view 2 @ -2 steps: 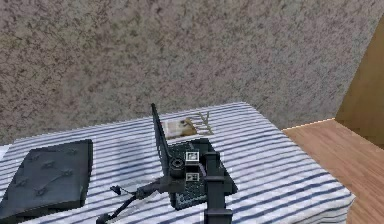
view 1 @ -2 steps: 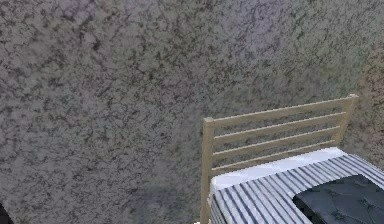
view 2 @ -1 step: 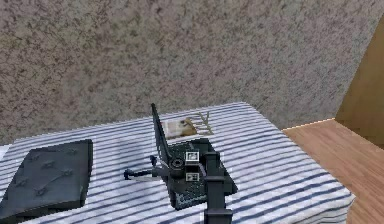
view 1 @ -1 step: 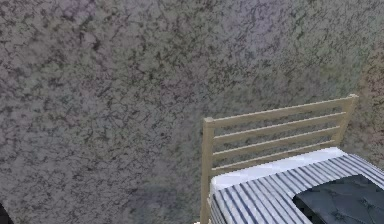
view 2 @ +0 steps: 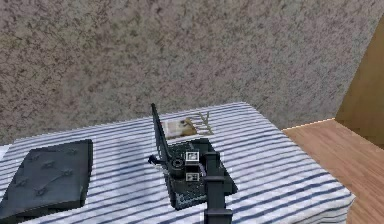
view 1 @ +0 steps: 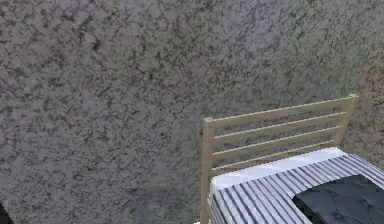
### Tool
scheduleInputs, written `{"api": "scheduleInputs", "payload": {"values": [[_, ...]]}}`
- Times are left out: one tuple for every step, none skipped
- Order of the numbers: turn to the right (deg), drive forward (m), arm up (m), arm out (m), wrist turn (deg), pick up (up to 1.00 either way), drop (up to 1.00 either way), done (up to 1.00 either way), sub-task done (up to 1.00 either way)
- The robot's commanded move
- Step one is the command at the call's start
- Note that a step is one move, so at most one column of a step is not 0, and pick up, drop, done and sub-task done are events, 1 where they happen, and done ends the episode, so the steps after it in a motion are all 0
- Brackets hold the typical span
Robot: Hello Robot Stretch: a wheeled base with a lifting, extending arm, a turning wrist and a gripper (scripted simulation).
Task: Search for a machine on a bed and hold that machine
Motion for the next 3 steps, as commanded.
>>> {"api": "scheduleInputs", "payload": {"values": [[0.0, 0.0, 0.0, 0.0, 0.0, 1.0, 0.0, 0.0, 0.0], [0.0, 0.0, 0.1, 0.0, 0.0, 0.0, 0.0, 0.0, 0.0], [0.0, 0.0, 0.0, 0.0, 0.0, 0.0, 0.0, 1.0, 0.0]]}}
